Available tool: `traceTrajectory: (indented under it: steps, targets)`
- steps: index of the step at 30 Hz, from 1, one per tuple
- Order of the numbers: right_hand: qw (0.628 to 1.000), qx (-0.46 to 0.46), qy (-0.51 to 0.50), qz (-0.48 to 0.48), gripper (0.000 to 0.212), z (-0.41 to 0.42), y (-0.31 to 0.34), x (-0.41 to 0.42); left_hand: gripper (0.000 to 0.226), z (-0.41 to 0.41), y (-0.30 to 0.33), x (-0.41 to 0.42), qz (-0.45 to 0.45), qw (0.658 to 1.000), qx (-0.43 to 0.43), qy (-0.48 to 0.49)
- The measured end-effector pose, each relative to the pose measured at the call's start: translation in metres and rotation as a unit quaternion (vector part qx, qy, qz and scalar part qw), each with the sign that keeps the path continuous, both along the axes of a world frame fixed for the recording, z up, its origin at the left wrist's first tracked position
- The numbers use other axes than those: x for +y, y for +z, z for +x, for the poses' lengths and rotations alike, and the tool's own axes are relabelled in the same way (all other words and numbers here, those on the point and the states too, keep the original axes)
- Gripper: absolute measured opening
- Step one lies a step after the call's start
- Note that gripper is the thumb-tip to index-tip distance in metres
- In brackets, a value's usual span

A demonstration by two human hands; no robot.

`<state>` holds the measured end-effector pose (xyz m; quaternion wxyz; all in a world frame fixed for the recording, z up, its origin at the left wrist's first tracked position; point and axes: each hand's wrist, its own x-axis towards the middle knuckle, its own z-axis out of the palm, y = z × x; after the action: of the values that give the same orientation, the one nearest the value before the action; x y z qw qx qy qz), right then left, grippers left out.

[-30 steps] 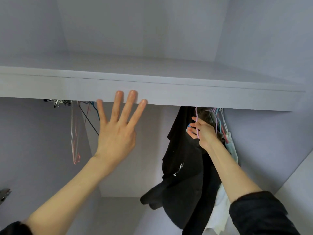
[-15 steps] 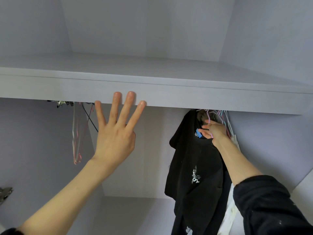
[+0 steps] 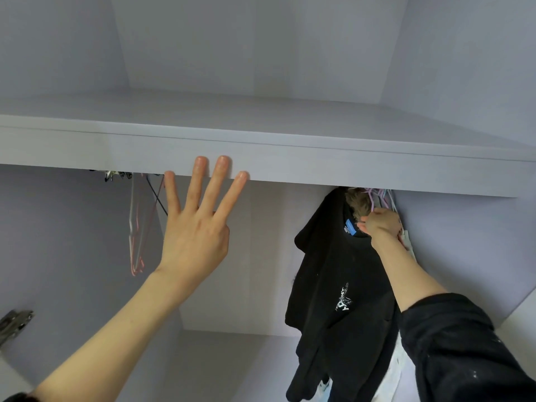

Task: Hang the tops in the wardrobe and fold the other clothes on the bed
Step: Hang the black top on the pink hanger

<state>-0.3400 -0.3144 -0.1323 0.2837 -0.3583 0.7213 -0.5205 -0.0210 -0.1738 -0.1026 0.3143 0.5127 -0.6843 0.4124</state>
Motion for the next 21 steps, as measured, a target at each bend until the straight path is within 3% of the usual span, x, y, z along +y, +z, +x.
traceTrajectory:
  steps: [5,11,15,21]
  targets:
    - [0.982,0.172,0.066,-0.026,0.039,0.017,0.000,0.040,0.096,-0.011,-0.005,0.014,0.051,0.998,0.048,-0.001]
    - [0.907,0.374,0.166,-0.095,0.047,0.056,-0.029,0.105,0.072,-0.016,-0.046,0.052,0.226,0.961,0.156,-0.038]
    - [0.893,0.359,0.260,-0.072,0.046,0.098,-0.049,0.153,0.057,-0.002,-0.080,0.088,0.352,0.911,0.212,-0.020]
    - [0.825,0.332,0.456,-0.028,0.039,0.183,-0.082,0.238,0.043,0.048,-0.120,0.188,0.396,0.861,0.316,0.045]
